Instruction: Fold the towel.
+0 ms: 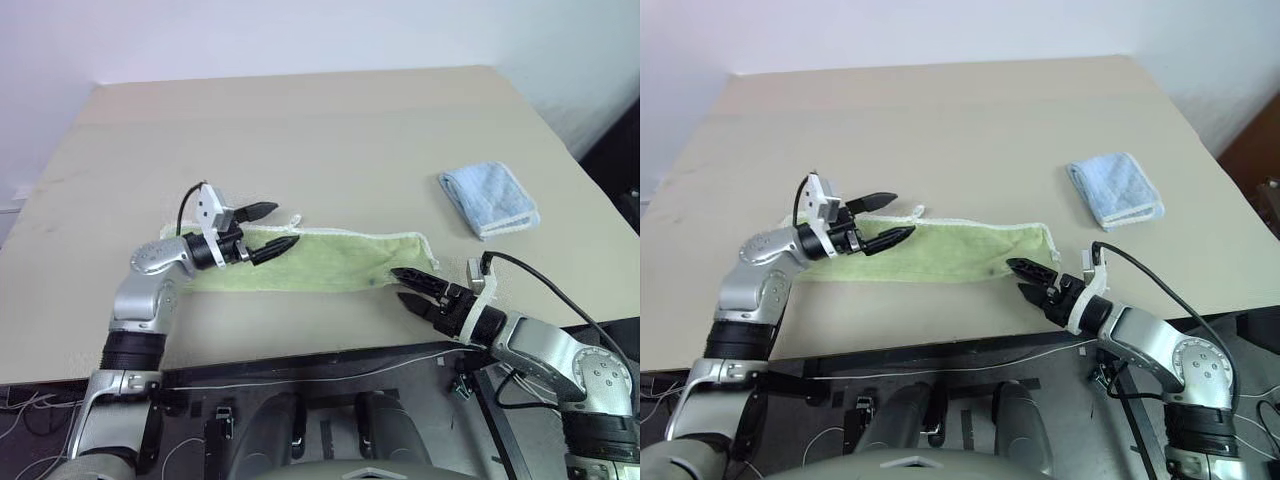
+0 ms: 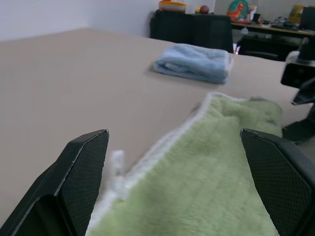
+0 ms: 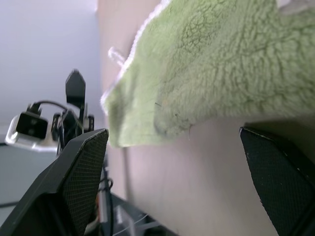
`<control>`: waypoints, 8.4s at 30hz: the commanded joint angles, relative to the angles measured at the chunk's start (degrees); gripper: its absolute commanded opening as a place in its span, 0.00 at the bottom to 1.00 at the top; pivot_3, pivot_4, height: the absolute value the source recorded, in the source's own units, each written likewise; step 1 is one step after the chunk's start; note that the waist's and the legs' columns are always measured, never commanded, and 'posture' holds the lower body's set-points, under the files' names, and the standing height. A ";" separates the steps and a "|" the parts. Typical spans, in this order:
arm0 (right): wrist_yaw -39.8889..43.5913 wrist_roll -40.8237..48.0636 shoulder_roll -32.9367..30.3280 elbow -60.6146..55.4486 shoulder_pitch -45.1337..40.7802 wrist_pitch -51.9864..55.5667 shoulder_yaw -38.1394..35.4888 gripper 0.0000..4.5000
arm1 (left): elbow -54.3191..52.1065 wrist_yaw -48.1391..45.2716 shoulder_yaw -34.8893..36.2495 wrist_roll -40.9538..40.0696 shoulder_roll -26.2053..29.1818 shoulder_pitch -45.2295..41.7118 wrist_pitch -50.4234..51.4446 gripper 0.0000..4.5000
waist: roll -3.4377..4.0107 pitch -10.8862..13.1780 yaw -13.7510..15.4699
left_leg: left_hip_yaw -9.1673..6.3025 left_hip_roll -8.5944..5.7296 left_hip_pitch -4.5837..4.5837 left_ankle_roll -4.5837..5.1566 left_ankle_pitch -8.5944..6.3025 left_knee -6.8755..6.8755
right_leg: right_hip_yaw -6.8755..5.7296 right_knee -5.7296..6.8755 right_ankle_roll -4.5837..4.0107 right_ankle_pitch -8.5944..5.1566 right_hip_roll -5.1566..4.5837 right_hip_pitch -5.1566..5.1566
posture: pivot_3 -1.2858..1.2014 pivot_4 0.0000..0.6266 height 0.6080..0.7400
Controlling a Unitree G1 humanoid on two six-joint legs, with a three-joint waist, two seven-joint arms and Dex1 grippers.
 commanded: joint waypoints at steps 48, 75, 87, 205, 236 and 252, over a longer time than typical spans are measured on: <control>15.40 -8.12 -11.27 -10.62 -9.51 1.39 -3.19 0.01 | -0.42 6.50 -1.53 4.16 -0.66 -1.53 -2.53 1.00 | 0.08 -0.03 0.28 | -0.01 0.01 -0.30 0.29 -0.16 -0.11 | -0.08 -0.70 0.03 0.01 0.00 -0.03 | 0.52 0.24 1.00; 50.17 -60.13 0.10 -1.93 -40.54 5.29 34.74 0.01 | -2.28 10.24 3.49 4.06 3.14 2.93 -4.02 1.00 | 0.08 -0.03 0.22 | 0.01 -0.07 -0.45 0.20 -0.30 -0.14 | -0.08 -0.71 0.17 0.12 -0.02 -0.27 | 0.52 0.24 1.00; 55.24 -72.37 7.64 2.12 -40.28 4.14 38.50 0.01 | -1.98 9.99 4.53 3.95 3.79 3.78 -4.76 1.00 | 0.09 -0.03 0.11 | 0.01 -0.09 -0.44 0.17 -0.31 -0.18 | -0.09 -0.66 0.18 0.14 -0.01 -0.49 | 0.52 0.24 1.00; 54.50 -76.39 20.76 6.13 -39.98 2.05 19.90 0.75 | 7.75 16.43 5.93 8.81 1.81 0.04 -12.49 1.00 | 0.07 -0.05 0.08 | 0.03 -0.27 -0.42 0.00 -0.20 -0.08 | -0.08 -0.05 0.20 0.19 -0.04 -0.74 | 0.52 0.24 1.00; 71.76 -86.46 1.55 5.97 -41.21 -2.38 32.65 0.75 | 6.23 15.63 5.58 8.87 3.25 1.54 -12.14 1.00 | 0.07 -0.06 0.15 | 0.02 -0.14 -0.42 -0.12 -0.13 -0.12 | -0.05 0.06 0.19 0.18 -0.02 -0.72 | 0.52 0.24 1.00; 78.41 -84.75 -4.65 1.32 -39.19 -1.91 29.11 0.75 | 7.03 15.14 4.73 9.39 2.94 1.39 -12.72 1.00 | 0.07 -0.06 0.19 | 0.01 -0.14 -0.43 -0.12 -0.14 -0.13 | -0.06 0.03 0.18 0.18 -0.04 -0.67 | 0.52 0.24 1.00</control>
